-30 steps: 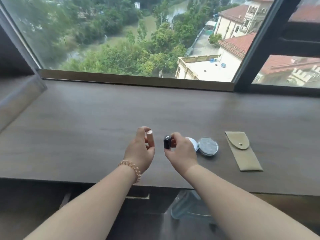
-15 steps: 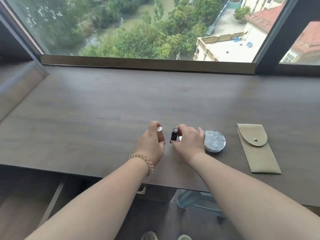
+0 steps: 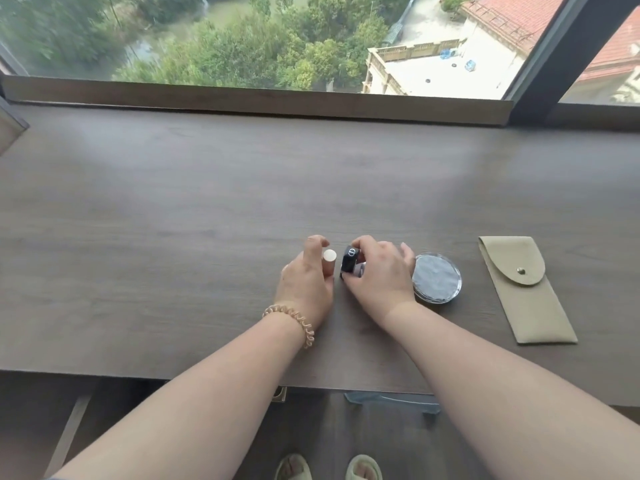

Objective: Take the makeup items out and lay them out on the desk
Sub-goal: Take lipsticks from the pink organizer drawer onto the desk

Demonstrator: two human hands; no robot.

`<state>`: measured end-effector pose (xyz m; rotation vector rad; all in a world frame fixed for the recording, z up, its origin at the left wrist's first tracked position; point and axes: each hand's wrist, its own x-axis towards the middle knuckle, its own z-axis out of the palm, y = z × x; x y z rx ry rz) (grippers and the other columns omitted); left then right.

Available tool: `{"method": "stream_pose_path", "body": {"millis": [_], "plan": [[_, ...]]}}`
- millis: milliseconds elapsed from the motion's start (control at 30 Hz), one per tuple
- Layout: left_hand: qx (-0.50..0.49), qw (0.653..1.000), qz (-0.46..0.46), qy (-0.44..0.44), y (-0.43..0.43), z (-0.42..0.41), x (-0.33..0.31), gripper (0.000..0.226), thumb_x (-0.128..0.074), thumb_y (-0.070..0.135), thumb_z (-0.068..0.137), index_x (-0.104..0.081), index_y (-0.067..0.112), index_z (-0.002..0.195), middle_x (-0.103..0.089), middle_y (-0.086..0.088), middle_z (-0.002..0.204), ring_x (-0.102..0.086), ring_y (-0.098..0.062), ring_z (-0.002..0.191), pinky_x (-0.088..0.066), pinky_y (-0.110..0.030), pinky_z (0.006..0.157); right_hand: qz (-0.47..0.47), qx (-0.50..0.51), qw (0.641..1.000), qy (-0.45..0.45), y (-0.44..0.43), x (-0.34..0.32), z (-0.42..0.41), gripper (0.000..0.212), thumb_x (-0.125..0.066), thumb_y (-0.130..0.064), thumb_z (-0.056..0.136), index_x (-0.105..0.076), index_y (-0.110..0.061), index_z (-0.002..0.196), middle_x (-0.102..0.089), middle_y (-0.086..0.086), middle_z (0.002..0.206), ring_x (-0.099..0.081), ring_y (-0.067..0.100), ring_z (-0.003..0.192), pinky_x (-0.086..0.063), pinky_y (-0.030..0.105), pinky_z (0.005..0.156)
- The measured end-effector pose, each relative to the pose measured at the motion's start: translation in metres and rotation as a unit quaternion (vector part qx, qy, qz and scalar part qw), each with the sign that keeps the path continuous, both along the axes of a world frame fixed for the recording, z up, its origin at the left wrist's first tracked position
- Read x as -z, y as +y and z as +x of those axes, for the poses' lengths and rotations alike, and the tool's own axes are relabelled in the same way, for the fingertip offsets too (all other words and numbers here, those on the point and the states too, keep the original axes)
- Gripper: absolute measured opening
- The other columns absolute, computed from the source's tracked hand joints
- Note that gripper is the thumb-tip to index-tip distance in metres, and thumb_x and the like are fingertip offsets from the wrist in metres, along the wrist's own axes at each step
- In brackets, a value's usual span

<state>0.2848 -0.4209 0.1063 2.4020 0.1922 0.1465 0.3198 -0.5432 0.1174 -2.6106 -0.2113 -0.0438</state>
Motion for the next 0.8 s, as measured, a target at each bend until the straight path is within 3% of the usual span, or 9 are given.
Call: {"method": "stream_pose_path", "body": {"millis": [133,267,400,533,667,800], "plan": [[-0.006,1.000,-0.016,0.009,-0.002,0.000,0.001,0.057,-0.058,0.012,0.083,-0.034,0.021,0.134,-0.062,-0.003,0.094,-0.061,-0.028,0.089,-0.047,-0.040,0.083,0.004,-0.006,1.000,0.010,-0.002,-0.001,-0.002,0.051,-0.065,-0.026,0.076,-0.051,-0.026,0.124,-0.065,-0.008,0.101,-0.047,0.014,0.118,-0.008,0.041,0.112],[-0.012,0.999,-0.021,0.021,-0.002,-0.001,-0.005,0.069,-0.065,0.017,0.080,-0.030,0.022,0.139,-0.059,-0.003,0.107,-0.059,-0.025,0.100,-0.045,-0.040,0.091,0.000,-0.019,1.000,-0.015,-0.006,-0.007,-0.004,0.077,-0.071,-0.030,0.068,-0.039,-0.025,0.138,-0.057,-0.006,0.126,-0.031,0.016,0.135,-0.010,0.039,0.113],[-0.001,1.000,0.000,0.007,0.000,-0.016,-0.025,0.074,-0.067,0.028,0.077,-0.028,0.020,0.140,-0.054,-0.002,0.123,-0.052,-0.020,0.115,-0.037,-0.039,0.101,0.011,-0.051,0.997,-0.049,-0.016,-0.025,-0.018,0.074,-0.071,-0.033,0.071,-0.040,-0.025,0.137,-0.051,-0.005,0.134,-0.028,0.017,0.138,-0.010,0.034,0.111],[-0.002,0.993,0.114,-0.021,0.014,-0.041,-0.059,0.072,-0.061,0.034,0.081,-0.028,0.021,0.143,-0.045,0.003,0.138,-0.041,-0.018,0.128,-0.028,-0.037,0.103,0.015,-0.107,0.990,-0.089,-0.016,-0.050,-0.035,0.058,-0.065,-0.023,0.079,-0.047,-0.021,0.134,-0.049,0.000,0.139,-0.033,0.021,0.137,-0.017,0.039,0.111],[-0.042,0.974,0.219,-0.037,0.043,-0.070,-0.110,0.074,-0.052,0.040,0.087,-0.014,0.024,0.148,-0.018,0.002,0.156,-0.015,-0.015,0.143,-0.017,-0.035,0.111,0.004,-0.185,0.971,-0.148,0.017,-0.082,-0.050,0.056,-0.063,-0.016,0.077,-0.050,-0.020,0.131,-0.046,0.006,0.143,-0.038,0.024,0.135,-0.017,0.035,0.109],[-0.128,0.948,0.286,-0.044,0.087,-0.116,-0.149,0.076,-0.047,0.041,0.090,-0.004,0.024,0.149,-0.002,0.000,0.160,-0.002,-0.018,0.146,-0.015,-0.037,0.112,-0.003,-0.277,0.944,-0.179,0.084,-0.115,-0.073,0.060,-0.064,-0.019,0.077,-0.046,-0.022,0.134,-0.039,0.008,0.148,-0.028,0.021,0.137,-0.012,0.034,0.109]]}}
